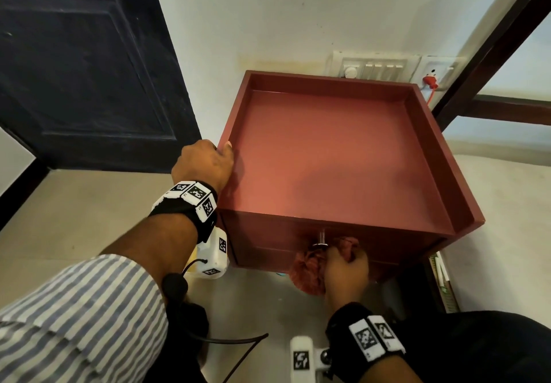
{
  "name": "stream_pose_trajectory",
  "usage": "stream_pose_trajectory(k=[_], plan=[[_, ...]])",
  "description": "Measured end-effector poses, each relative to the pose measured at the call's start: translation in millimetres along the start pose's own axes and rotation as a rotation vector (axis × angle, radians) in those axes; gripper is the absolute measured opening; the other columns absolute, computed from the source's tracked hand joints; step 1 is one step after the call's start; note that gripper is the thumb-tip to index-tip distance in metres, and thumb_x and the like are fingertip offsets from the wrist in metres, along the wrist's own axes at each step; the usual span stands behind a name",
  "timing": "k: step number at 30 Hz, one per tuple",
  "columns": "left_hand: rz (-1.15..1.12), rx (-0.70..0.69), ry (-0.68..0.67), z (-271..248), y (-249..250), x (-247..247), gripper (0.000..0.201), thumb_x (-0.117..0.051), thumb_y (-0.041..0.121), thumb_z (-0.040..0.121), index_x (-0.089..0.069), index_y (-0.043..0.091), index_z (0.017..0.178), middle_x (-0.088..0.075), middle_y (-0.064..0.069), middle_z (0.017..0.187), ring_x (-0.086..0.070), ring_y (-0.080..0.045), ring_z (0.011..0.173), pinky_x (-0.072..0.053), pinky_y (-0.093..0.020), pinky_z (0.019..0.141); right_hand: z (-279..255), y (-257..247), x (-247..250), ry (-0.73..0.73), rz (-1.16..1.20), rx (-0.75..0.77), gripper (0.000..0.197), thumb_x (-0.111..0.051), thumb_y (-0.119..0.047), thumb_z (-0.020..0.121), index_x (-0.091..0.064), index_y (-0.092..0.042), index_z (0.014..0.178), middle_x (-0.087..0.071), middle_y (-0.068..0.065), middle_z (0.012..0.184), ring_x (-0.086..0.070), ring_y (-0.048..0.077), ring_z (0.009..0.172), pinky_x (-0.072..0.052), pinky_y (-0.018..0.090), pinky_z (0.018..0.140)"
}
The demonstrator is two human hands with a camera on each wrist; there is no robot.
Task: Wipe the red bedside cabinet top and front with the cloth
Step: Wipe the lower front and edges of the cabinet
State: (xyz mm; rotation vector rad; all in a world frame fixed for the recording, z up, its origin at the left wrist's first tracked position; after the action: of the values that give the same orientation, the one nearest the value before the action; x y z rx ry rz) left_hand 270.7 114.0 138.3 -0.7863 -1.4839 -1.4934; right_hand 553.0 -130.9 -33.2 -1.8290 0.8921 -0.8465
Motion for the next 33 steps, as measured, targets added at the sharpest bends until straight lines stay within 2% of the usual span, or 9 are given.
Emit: stream_pose_trajectory(k=[2,6,9,13,17,23,26,28,33], plan=[[-0.003,0.001,0.002,0,-1,0,0.057,-0.045,0.059,0.097,-0.072,0.009,0.104,-0.072,-0.016,0.102,-0.068,-0.039,0.093,-0.053,-0.043,0.080,-11,-20,4,0.031,-0.263,0.240,0.022,-0.071,-0.010,0.077,-0.068,-0.016,0.098,-0.062,0.009,0.102,-0.063,0.033,0.094,-0.047,0.032,0.082],[-0.014,0.003,0.004,1,-1,0,0.058,-0.044,0.059,0.097,-0.072,0.009,0.106,-0.072,-0.015,0.102,-0.069,-0.038,0.093,-0.053,-0.043,0.080,-32,-50,-2,-0.008,-0.535,0.608,0.020,-0.073,-0.010,0.079,-0.071,-0.013,0.098,-0.057,0.002,0.113,-0.062,0.028,0.101,-0.046,0.028,0.081],[-0.027,-0.002,0.005,2,-2,-1,0.058,-0.044,0.059,0.096,-0.072,0.009,0.105,-0.072,-0.015,0.100,-0.068,-0.038,0.092,-0.054,-0.043,0.080,-48,-62,-21,-0.081,-0.730,0.856,0.038,-0.080,-0.012,0.070,-0.072,-0.019,0.106,-0.061,-0.004,0.120,-0.057,0.025,0.116,-0.055,0.039,0.089],[-0.037,0.004,0.007,1,-4,-2,0.058,-0.045,0.060,0.095,-0.073,0.010,0.105,-0.072,-0.014,0.100,-0.068,-0.038,0.093,-0.053,-0.042,0.080,-47,-60,-27,-0.107,-0.712,0.894,0.040,-0.083,-0.010,0.068,-0.074,-0.019,0.106,-0.062,-0.003,0.118,-0.056,0.025,0.115,-0.054,0.041,0.093],[-0.048,0.008,0.007,1,-4,-1,0.058,-0.045,0.060,0.096,-0.073,0.010,0.105,-0.072,-0.015,0.102,-0.068,-0.038,0.094,-0.049,-0.040,0.077,-33,-57,-6,-0.036,-0.402,0.702,0.024,-0.079,-0.008,0.072,-0.075,-0.020,0.093,-0.061,-0.006,0.103,-0.062,0.021,0.097,-0.054,0.037,0.087],[-0.032,0.015,0.005,3,-5,-3,0.059,-0.044,0.061,0.095,-0.073,0.010,0.103,-0.072,-0.014,0.100,-0.068,-0.038,0.092,-0.054,-0.043,0.080,1,8,14,0.011,0.056,0.045,0.017,-0.077,-0.007,0.082,-0.071,-0.023,0.081,-0.074,0.009,0.098,-0.069,0.022,0.084,-0.055,0.031,0.077],[-0.021,0.013,0.009,4,-5,-3,0.059,-0.044,0.062,0.094,-0.073,0.011,0.102,-0.072,-0.014,0.099,-0.068,-0.038,0.091,-0.056,-0.044,0.081,-15,38,-15,-0.154,0.390,-0.350,0.010,-0.065,-0.008,0.093,-0.074,-0.012,0.091,-0.079,0.009,0.087,-0.072,0.017,0.067,-0.058,0.026,0.059],[-0.018,0.014,0.006,3,-5,-3,0.059,-0.044,0.061,0.095,-0.073,0.011,0.101,-0.071,-0.014,0.098,-0.068,-0.037,0.090,-0.055,-0.043,0.080,-41,42,-48,-0.348,0.564,-0.596,0.029,-0.049,-0.016,0.103,-0.075,-0.003,0.102,-0.078,0.016,0.097,-0.075,0.023,0.075,-0.062,0.033,0.062],[0.003,0.011,0.016,3,-4,-1,0.057,-0.044,0.061,0.095,-0.073,0.012,0.102,-0.072,-0.013,0.098,-0.069,-0.037,0.090,-0.054,-0.041,0.079,-63,24,-85,-0.550,0.713,-0.680,0.057,-0.035,-0.016,0.106,-0.082,-0.005,0.076,-0.078,0.017,0.093,-0.077,0.026,0.075,-0.063,0.037,0.059]])
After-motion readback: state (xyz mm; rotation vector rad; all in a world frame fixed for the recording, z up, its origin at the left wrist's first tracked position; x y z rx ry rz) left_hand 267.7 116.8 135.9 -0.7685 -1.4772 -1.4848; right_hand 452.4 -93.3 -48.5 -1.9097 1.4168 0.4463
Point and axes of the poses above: each hand's wrist, its own z-axis towards the middle knuckle, its own x-axis out of the back of the hand, y = z × x, the point moved 10 cm from there along z, towards the middle knuckle
